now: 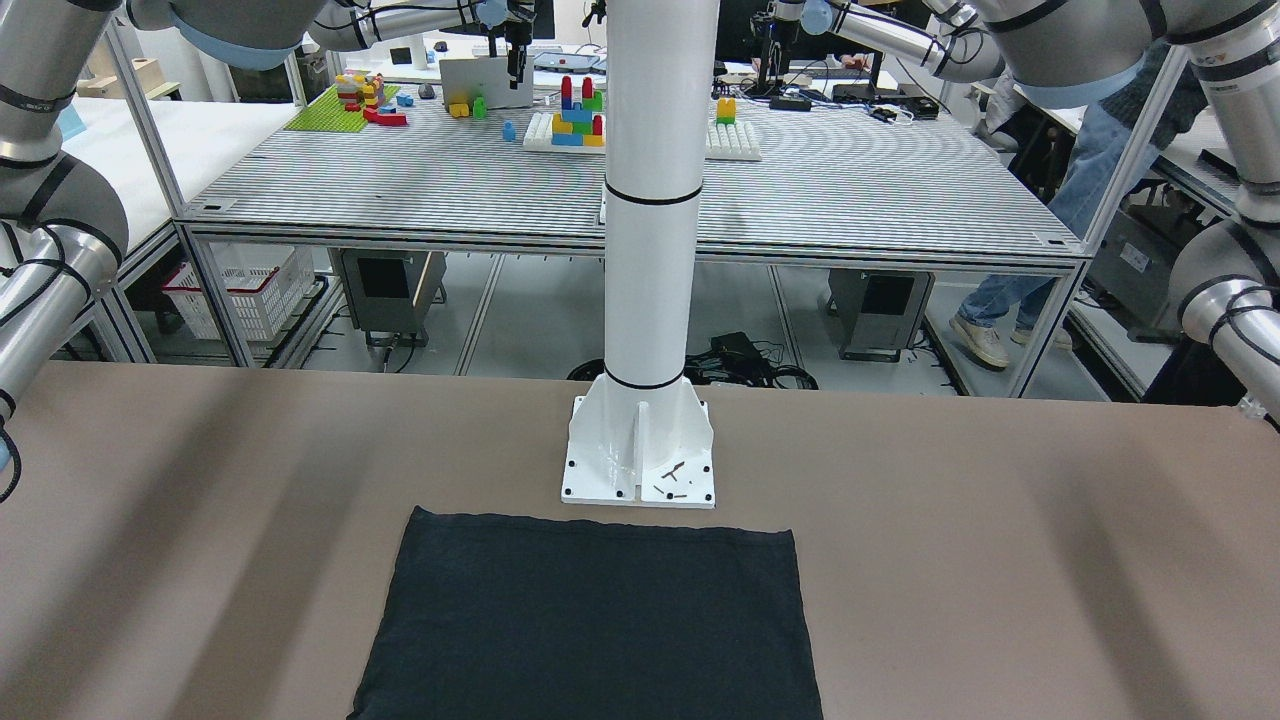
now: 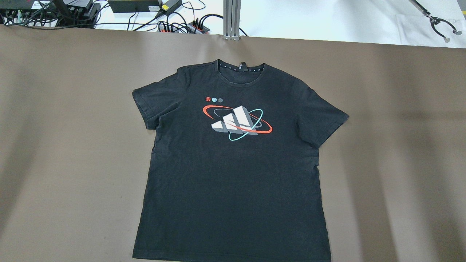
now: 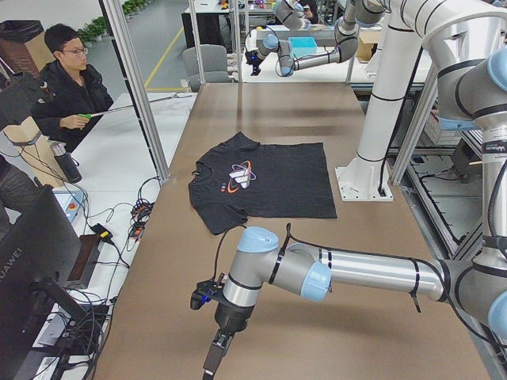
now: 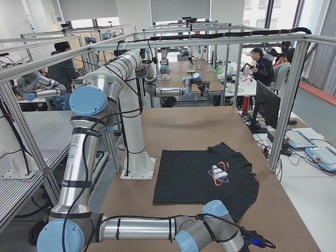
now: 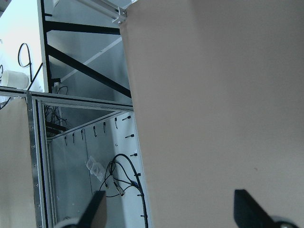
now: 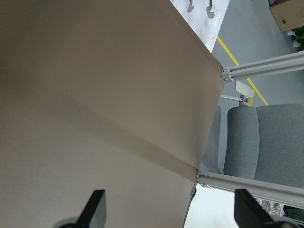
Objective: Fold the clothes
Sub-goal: 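Move the right gripper in toward the black t-shirt's shoulder, then press the right gripper onto the shirt near the sleeve and collar, then bring the left gripper to the shirt's other shoulder while the right gripper holds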
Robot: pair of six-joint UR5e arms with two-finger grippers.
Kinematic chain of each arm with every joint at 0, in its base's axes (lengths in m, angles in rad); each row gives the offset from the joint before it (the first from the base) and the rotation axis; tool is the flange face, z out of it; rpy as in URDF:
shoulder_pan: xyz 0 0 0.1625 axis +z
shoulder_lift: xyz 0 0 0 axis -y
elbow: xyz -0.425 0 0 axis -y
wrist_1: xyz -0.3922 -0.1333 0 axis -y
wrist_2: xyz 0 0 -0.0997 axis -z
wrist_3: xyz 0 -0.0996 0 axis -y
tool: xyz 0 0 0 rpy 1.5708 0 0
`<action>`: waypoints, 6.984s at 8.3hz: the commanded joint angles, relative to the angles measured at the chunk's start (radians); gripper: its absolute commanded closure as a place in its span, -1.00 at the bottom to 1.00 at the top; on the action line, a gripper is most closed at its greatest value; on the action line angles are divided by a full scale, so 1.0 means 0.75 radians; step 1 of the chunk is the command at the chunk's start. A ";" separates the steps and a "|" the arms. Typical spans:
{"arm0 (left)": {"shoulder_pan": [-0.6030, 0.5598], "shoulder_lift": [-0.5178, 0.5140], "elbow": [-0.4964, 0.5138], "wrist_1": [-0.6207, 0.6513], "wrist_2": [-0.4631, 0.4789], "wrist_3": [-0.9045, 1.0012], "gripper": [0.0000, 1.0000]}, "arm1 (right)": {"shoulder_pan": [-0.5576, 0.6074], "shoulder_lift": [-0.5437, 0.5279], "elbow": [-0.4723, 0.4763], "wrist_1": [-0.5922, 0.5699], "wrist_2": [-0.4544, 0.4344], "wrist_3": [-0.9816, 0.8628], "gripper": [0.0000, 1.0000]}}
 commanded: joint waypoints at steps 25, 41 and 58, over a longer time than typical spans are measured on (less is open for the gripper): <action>-0.014 0.013 0.050 -0.019 -0.067 -0.113 -0.88 | -0.663 0.538 -0.358 0.150 0.290 1.467 0.71; -0.007 0.015 0.052 -0.039 -0.090 -0.116 -0.88 | -0.835 0.925 -0.305 -0.150 0.284 1.692 1.00; 0.647 -0.723 0.532 -0.247 -0.618 -0.825 -0.57 | -0.905 0.927 -0.299 -0.136 0.034 1.770 -0.89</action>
